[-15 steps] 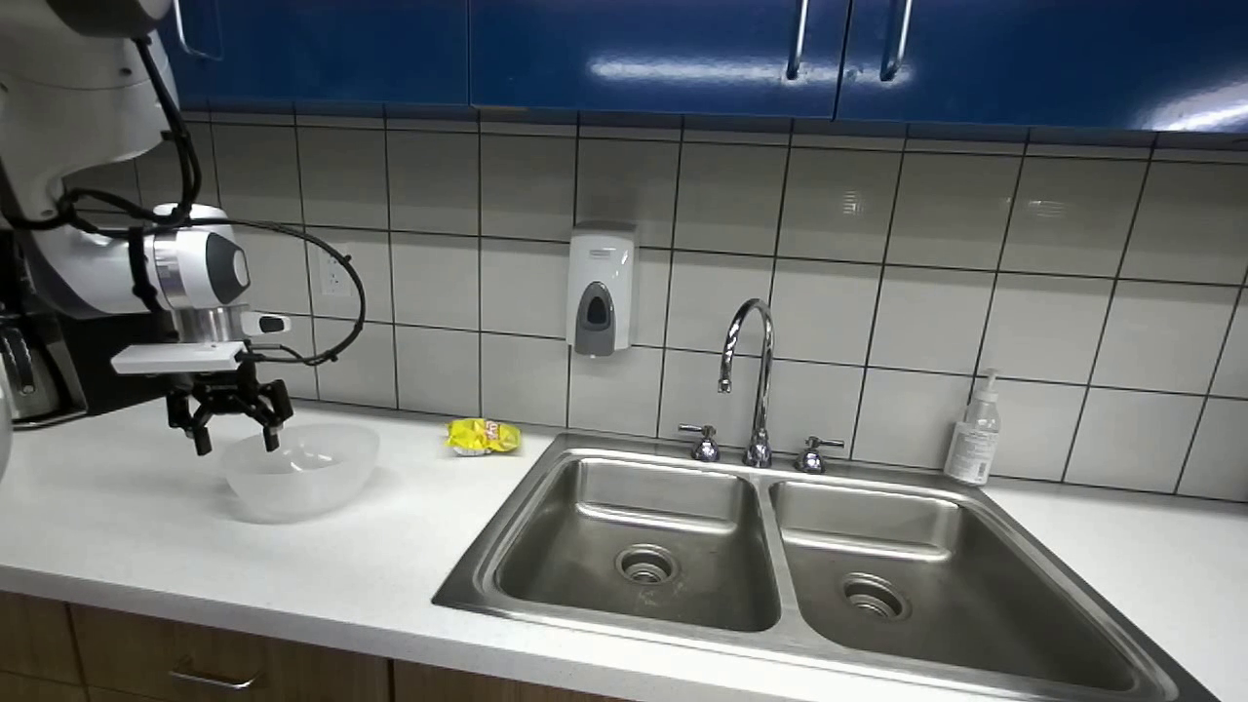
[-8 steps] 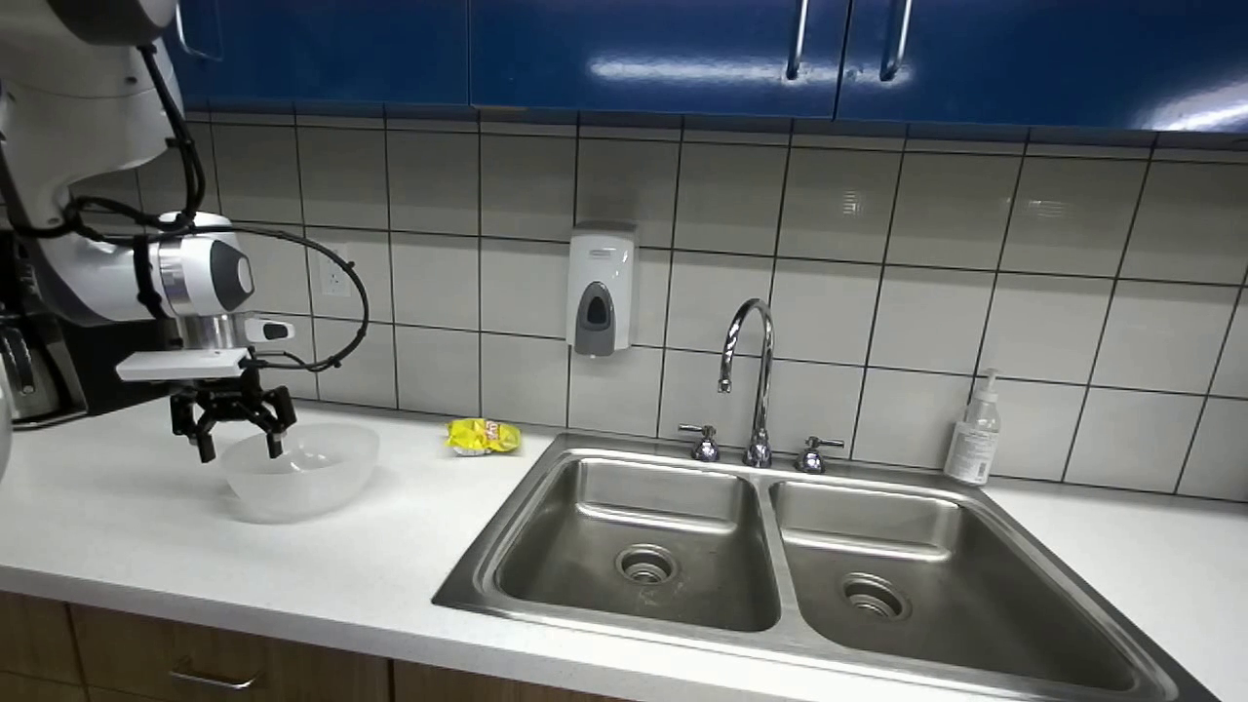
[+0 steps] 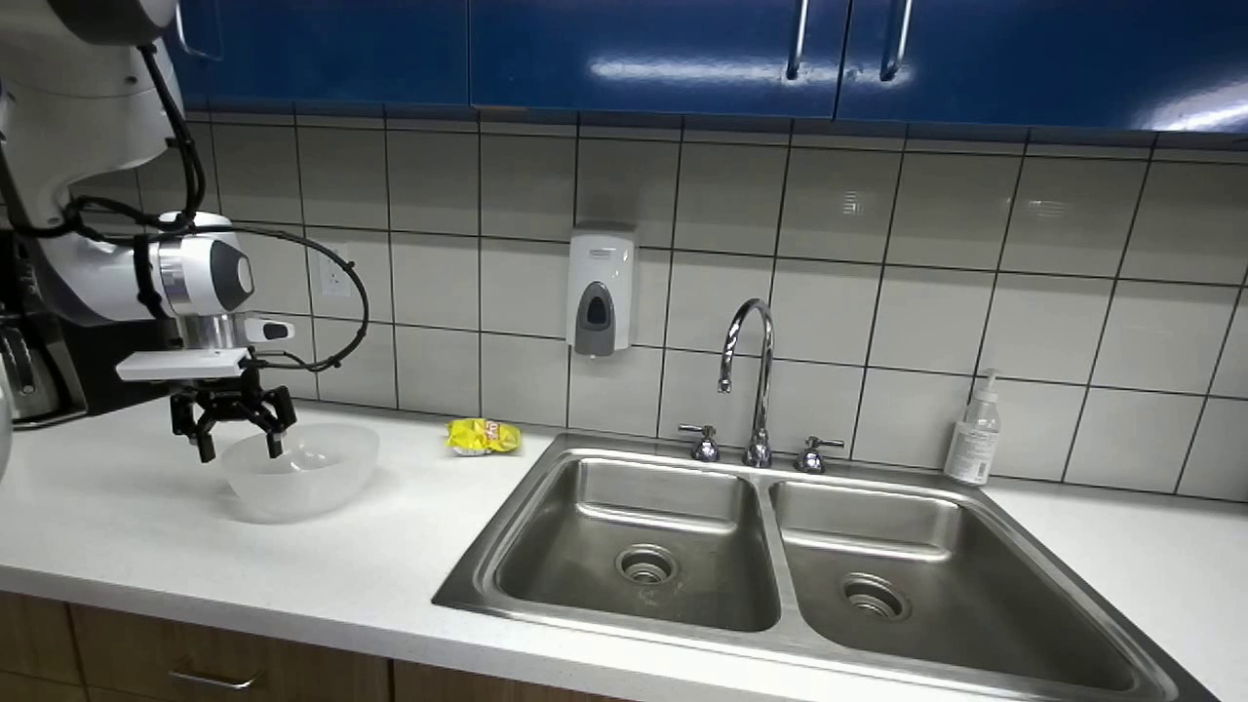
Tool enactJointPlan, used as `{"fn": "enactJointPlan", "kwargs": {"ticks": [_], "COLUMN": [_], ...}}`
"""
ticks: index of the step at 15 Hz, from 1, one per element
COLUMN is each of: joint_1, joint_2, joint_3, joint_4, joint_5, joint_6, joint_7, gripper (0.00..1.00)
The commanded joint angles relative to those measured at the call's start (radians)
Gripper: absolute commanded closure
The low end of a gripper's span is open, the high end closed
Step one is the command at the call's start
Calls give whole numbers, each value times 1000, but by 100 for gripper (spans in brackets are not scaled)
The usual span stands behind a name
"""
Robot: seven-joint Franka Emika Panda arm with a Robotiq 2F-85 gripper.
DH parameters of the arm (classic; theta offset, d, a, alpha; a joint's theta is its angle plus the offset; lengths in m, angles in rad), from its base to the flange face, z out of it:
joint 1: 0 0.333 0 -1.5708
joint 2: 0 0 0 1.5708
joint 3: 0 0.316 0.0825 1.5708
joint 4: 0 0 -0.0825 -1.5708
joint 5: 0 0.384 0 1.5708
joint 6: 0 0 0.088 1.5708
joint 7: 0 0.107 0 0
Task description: Put the bowl in the sink on the left.
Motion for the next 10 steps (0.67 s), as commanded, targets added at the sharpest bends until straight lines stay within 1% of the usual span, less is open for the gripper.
{"fn": "enactJointPlan", "kwargs": {"ticks": [1, 7, 9, 10], "joint_1": [-5, -6, -7, -7], "joint_2": [0, 1, -2, -3], "joint_3": [4, -1, -2, -2], "joint_4": [0, -9, -12, -12], "joint_5": [3, -1, 0, 0], "joint_6": [2, 14, 22, 25], "joint_7": [-5, 0, 1, 2], "gripper": [0, 0, 26, 32]}}
